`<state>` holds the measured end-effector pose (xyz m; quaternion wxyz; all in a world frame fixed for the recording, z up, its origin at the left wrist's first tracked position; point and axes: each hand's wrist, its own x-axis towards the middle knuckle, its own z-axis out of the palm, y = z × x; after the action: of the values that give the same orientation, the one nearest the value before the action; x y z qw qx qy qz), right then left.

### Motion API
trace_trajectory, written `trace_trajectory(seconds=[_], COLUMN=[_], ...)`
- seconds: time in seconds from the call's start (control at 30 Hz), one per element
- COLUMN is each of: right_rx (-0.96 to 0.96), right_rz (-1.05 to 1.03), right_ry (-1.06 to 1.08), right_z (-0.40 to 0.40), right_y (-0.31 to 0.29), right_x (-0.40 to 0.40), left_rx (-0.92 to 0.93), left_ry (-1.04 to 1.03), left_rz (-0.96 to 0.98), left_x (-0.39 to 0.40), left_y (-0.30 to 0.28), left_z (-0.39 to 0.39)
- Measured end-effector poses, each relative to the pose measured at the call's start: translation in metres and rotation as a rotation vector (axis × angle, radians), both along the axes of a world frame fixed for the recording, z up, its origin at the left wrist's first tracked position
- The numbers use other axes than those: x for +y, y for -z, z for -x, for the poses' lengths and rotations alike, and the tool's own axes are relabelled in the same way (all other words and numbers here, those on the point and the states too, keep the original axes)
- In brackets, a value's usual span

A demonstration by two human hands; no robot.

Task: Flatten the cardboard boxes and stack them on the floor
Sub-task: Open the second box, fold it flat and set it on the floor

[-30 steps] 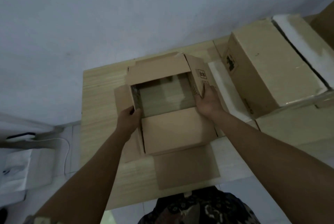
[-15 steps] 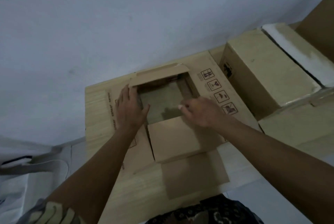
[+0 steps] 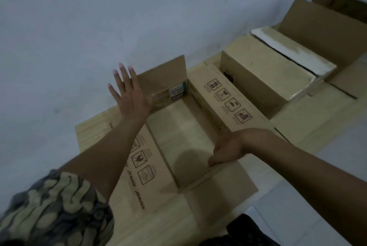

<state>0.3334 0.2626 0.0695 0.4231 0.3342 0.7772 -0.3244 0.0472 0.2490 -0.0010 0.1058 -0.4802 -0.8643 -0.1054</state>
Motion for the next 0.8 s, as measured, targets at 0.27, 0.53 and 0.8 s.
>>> trace_trajectory(seconds=[0.27,0.53,0.8], right_rx=[0.119,0.525,0.798], right_rz=[-0.085,-0.713,-0.981], right_ry=[0.049,0.026,0.117], right_z=[-0.019,-0.023,-0.017], right_y=[0.052,0.114,0.141], right_x=[-0.041,-0.061,-0.06], left_rx=[-0.107,-0.187,-0.169], left_ry=[0.062,0.171,0.264], left_rz=[0.303,0.271,0.191], left_x=[0.029,0.031,0.024], left_y=[0.04,0.059,0.065], left_z=[0.014,0.029,0.033])
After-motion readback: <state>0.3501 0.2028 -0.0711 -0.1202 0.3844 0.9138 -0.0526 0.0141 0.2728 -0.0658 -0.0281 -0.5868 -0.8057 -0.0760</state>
